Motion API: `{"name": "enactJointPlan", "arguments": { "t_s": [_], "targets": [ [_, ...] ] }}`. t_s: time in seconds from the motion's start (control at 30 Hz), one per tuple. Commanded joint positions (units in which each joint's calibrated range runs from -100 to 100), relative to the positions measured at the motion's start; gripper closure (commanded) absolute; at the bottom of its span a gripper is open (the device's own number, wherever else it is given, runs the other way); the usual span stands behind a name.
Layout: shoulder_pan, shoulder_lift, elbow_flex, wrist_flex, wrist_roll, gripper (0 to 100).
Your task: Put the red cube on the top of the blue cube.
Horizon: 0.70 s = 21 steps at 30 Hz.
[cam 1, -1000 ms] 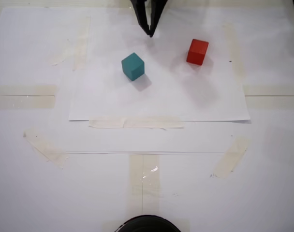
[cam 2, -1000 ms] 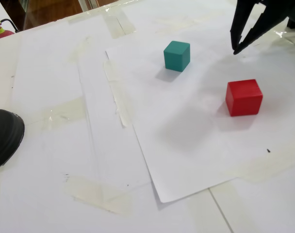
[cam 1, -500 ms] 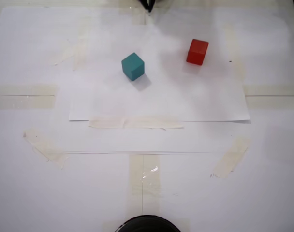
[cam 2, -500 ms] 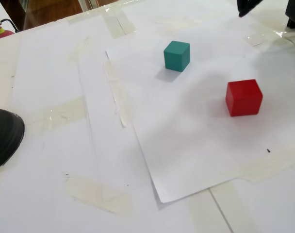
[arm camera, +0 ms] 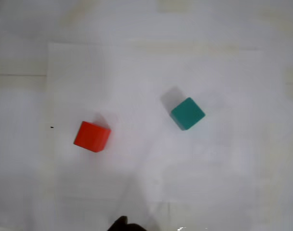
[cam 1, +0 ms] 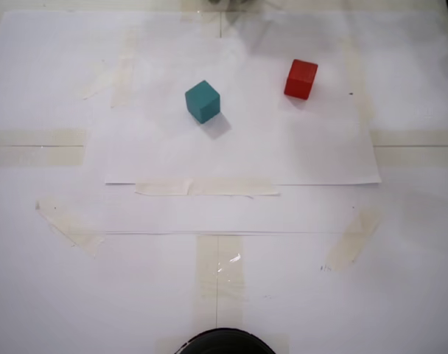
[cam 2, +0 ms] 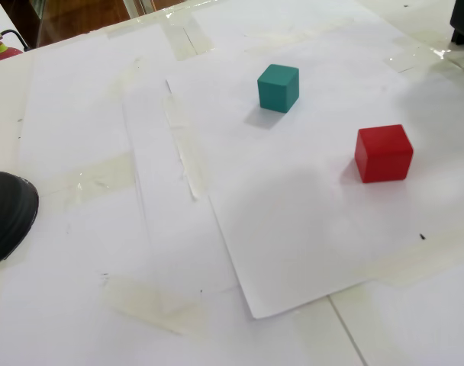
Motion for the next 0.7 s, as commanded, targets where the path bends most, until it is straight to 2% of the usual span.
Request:
{"name": "enactJointPlan", "arguments": {
  "t_s": [0.0, 0.3, 0.67],
  "targets": [
    [-8.4, 4.2, -4.9, -2.3, -7.0, 100],
    [-18.9, 12.0, -5.0, -4.8, -13.5, 100],
    [-23.3, 21.0, -4.7, -14.9, -14.2, 100]
  ]
}}
